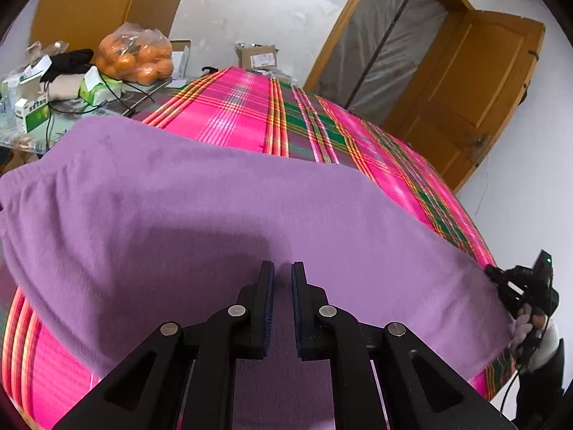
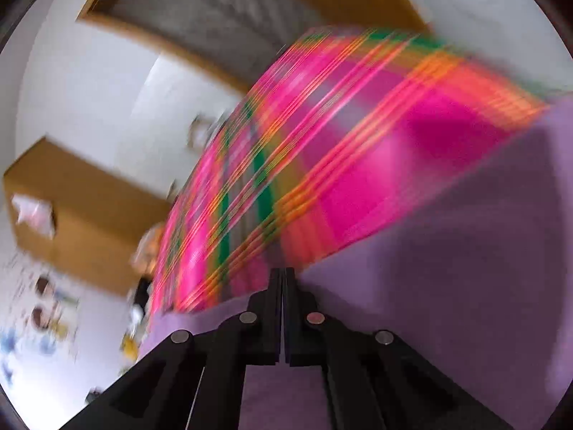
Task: Fold clothes
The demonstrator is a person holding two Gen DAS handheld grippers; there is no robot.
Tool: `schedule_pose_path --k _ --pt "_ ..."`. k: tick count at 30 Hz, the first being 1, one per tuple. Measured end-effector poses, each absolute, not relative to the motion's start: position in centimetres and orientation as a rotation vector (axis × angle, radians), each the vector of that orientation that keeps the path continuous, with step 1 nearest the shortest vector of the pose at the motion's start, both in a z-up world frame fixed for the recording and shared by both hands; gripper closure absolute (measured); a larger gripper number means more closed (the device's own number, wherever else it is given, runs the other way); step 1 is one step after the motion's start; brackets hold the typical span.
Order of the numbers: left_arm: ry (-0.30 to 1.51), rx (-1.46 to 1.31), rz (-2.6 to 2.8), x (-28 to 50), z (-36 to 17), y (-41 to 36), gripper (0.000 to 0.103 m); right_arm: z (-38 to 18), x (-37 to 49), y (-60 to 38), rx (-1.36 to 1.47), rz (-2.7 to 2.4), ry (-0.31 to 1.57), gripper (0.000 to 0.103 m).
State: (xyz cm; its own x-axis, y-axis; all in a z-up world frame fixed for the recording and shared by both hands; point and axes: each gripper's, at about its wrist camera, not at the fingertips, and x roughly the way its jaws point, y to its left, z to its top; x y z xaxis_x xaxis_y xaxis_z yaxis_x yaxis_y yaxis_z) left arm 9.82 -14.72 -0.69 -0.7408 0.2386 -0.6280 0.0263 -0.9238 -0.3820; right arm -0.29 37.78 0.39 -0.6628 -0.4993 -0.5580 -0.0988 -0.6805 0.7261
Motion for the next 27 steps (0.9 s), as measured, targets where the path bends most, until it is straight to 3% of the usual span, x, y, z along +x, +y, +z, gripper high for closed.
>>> schedule_pose_path --k 3,6,11,18,22,25,27 --pt "-0.520 -1.069 2.764 10.5 -0.6 -13.9 0.093 1.0 1.4 37.2 1.102 -2.453 -1.020 0.100" --pt "-0.451 -1.045 2.718 11.3 -0.2 -11.5 0.093 1.5 3.1 36.7 1.057 -2.483 -0.927 0.087" --pt "-0.358 -1.030 2.598 11.2 -0.4 -7.3 0.093 1.5 5.2 32.6 1.069 -2.386 -0.686 0.087" --pt "-0.302 -0.985 2.579 12.0 -0.8 -5.4 0.090 2.0 8.0 33.2 1.047 -2.270 -0.499 0.087" --pt "-0.318 -0.981 2.572 11.8 -0.9 -5.6 0.090 1.9 7.5 37.2 1.064 -2.336 -0.584 0.092" --pt "-0.319 -0.971 2.573 11.9 -1.0 -5.7 0.090 1.3 7.4 43.4 1.075 -2.459 -0.849 0.103" --pt "-0.318 -0.964 2.574 12.2 -1.0 -5.8 0.090 1.0 8.5 47.6 1.065 -2.572 -1.046 0.103"
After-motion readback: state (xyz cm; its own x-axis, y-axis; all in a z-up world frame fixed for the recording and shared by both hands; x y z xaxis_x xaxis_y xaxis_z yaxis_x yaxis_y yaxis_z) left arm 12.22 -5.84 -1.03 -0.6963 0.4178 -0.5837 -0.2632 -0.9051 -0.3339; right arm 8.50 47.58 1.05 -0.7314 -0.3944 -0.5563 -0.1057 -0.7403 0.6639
